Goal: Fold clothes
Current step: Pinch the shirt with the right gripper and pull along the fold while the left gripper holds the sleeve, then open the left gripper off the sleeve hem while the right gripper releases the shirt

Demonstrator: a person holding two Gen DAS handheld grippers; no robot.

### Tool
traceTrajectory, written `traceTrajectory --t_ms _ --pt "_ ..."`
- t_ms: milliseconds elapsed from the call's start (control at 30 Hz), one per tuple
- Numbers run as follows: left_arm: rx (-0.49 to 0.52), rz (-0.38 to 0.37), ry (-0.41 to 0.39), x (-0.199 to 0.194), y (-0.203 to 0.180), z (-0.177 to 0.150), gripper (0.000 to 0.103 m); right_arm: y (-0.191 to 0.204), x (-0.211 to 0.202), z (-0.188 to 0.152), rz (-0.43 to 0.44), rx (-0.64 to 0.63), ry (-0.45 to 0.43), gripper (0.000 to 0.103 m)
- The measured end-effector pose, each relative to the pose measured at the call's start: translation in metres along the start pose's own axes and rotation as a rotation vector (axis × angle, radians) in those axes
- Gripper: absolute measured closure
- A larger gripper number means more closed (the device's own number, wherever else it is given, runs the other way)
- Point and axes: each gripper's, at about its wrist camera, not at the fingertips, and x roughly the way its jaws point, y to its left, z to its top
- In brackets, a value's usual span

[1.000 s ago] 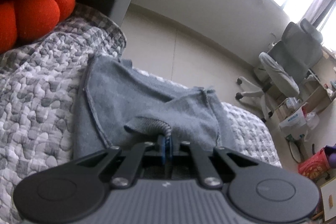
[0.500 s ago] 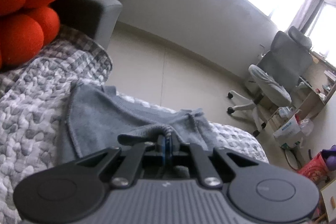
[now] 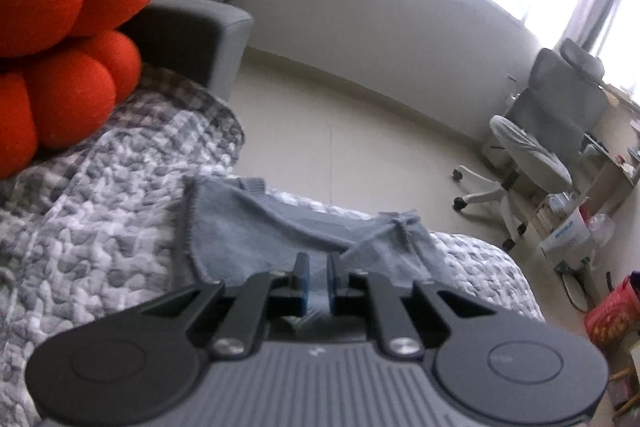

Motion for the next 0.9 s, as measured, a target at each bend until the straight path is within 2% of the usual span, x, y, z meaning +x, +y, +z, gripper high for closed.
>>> traceTrajectory --t_ms 67,133,200,233,367,467,667,900 --pt "0.003 -0.003 0.008 0.002 0.001 -0.001 0.094 -0.02 0.006 0.019 -0.007 0.056 -0.016 0.082" --pt "0.016 -0.016 0.013 0.004 -0.001 -0.002 0.089 -0.038 0.023 0.035 -0.002 0.094 0.002 0.075" --pt "0.031 -0.033 0.015 0.005 -0.004 -0.003 0.072 -0.055 0.042 0.043 0.004 0.148 0.029 0.073" --pt "0.037 -0.037 0.015 0.006 -0.006 -0.003 0.068 -0.064 0.051 0.046 0.007 0.177 0.041 0.073" --pt "0.083 -0.033 0.011 0.011 -0.012 -0.005 0.059 -0.099 0.077 0.068 0.039 0.271 0.058 0.073" --pt "0.084 0.005 0.02 0.018 -0.011 -0.006 0.059 -0.125 0.093 0.099 0.058 0.322 0.019 0.073" --pt "0.085 0.036 0.034 0.031 -0.016 -0.01 0.061 -0.136 0.159 0.158 0.033 0.196 0.023 0.073" --pt "0.111 0.066 0.038 0.039 -0.017 -0.013 0.065 -0.155 0.225 0.215 0.072 0.195 -0.072 0.072"
